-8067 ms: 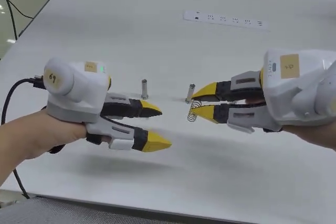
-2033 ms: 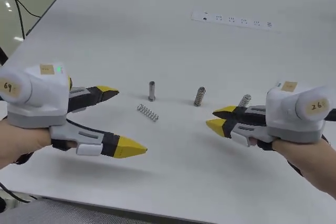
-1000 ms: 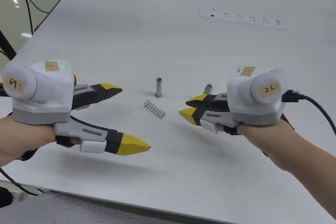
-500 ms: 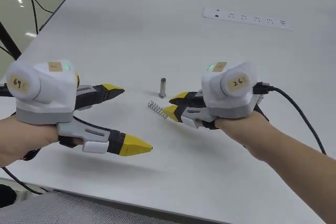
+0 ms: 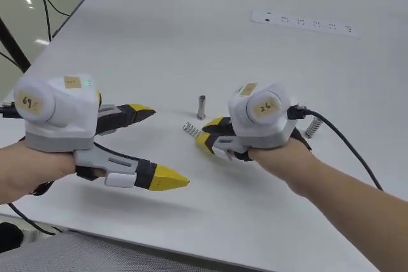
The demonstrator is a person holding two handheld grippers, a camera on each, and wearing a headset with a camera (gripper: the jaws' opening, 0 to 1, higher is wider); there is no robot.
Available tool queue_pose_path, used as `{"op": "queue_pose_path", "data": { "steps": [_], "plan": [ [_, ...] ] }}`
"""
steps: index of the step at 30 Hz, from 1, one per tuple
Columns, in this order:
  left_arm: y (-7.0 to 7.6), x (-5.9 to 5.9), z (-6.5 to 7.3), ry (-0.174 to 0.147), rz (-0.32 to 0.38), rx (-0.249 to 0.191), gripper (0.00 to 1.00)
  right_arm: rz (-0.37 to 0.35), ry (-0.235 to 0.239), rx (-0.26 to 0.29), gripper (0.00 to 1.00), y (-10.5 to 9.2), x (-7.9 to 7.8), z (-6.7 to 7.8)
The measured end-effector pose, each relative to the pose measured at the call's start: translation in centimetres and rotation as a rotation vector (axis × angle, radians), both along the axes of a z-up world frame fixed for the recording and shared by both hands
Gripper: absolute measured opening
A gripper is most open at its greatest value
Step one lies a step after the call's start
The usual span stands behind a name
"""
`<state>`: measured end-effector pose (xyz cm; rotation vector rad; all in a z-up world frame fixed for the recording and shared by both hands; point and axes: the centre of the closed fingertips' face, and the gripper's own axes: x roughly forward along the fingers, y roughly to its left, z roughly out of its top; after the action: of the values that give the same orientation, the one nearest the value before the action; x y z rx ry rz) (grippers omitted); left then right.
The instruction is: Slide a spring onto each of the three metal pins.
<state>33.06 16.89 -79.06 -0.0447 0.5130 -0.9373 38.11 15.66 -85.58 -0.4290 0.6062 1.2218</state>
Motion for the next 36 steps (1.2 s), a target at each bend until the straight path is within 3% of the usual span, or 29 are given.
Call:
{"op": "queue_pose_path", "data": {
  "steps": [3,9,18,26,36],
  "plan": [
    [0.1,0.0,-0.1,0.001,0.002,0.002,0.95,0.016,-0.019,-0.034,0.09,-0.4,0.0,-0.6],
    [0.0,-0.1,0.0,0.002,-0.001,0.002,0.95,0.028,-0.021,-0.012,0.08,-0.3,-0.3,-0.1],
    [-0.9,0.1,0.2,-0.002,-0.016,-0.007,0.94,0.044,-0.034,0.017,0.08,-1.8,-0.9,1.9],
    [-2.8,-0.1,0.8,-0.004,-0.056,-0.024,0.89,0.058,-0.059,0.02,0.08,-3.8,-1.3,3.6],
    [-3.8,0.5,1.0,0.001,-0.08,-0.042,0.83,0.091,-0.089,0.009,0.07,-6.4,-2.2,5.0]
  ]
}}
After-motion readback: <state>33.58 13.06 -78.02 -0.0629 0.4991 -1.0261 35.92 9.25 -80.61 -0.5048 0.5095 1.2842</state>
